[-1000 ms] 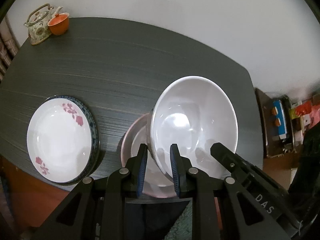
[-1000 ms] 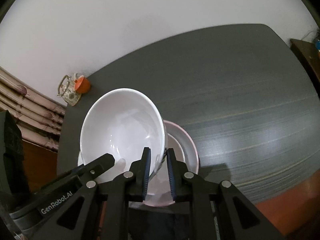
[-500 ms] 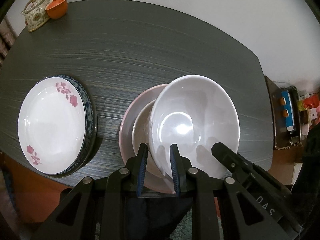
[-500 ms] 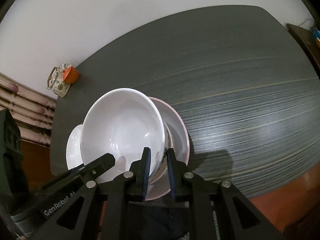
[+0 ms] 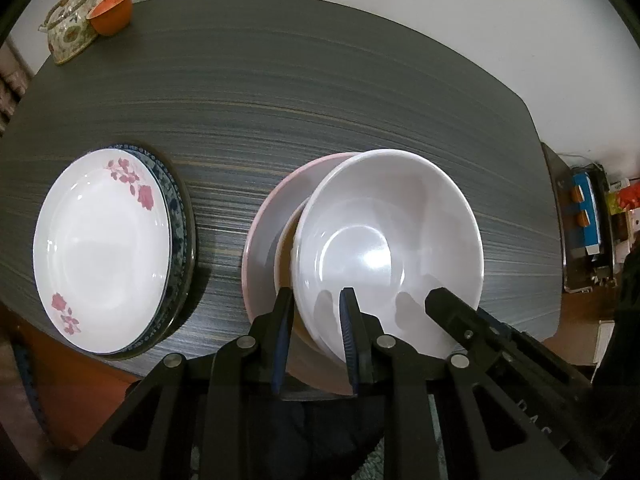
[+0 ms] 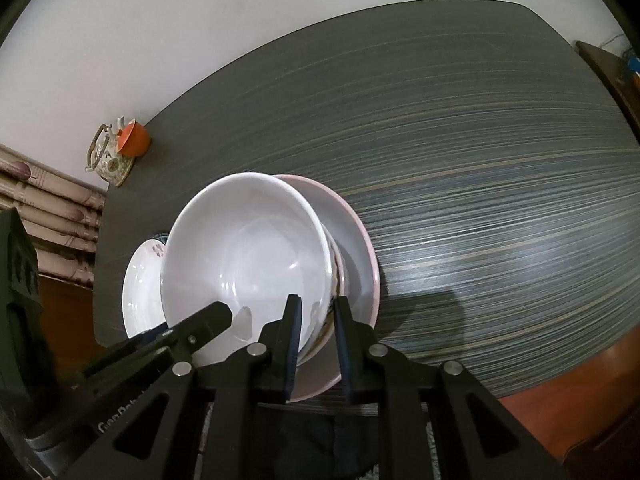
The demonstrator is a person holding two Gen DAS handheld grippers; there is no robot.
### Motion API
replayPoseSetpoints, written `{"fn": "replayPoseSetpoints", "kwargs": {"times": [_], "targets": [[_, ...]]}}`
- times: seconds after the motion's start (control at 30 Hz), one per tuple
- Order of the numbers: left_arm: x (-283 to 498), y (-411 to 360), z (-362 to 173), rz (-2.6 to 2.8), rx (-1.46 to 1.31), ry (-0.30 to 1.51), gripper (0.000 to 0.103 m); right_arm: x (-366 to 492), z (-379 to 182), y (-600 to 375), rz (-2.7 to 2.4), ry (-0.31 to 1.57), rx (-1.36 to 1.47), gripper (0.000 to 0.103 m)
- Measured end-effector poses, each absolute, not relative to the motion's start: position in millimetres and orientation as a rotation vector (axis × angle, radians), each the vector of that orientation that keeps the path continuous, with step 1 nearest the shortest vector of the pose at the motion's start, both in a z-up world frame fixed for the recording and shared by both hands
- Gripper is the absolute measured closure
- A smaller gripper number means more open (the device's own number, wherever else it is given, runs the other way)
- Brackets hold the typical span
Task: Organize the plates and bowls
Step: 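Lower the Rabbit bowl into the white bowl inside the pink bowl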
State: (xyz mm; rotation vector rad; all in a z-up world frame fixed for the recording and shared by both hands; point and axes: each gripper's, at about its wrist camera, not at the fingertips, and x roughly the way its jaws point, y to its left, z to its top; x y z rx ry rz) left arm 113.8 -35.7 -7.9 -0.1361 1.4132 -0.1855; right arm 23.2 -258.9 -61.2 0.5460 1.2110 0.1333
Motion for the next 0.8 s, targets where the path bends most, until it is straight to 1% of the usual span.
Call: {"fn": "replayPoseSetpoints", "kwargs": {"times": [0.57,0.8], "targets": [[114.1,-37.6,-9.2,-0.18,-0.126,1.405,0.082,20.5,-59.3,-263.3,0.124,1.22,0.56,0.083],[116.6,-31.2,-6.9,-0.182,-0.135,1.4,0.079,18.8,-59.2,-265.4,0.132,1.218,0.566,0.081]]}}
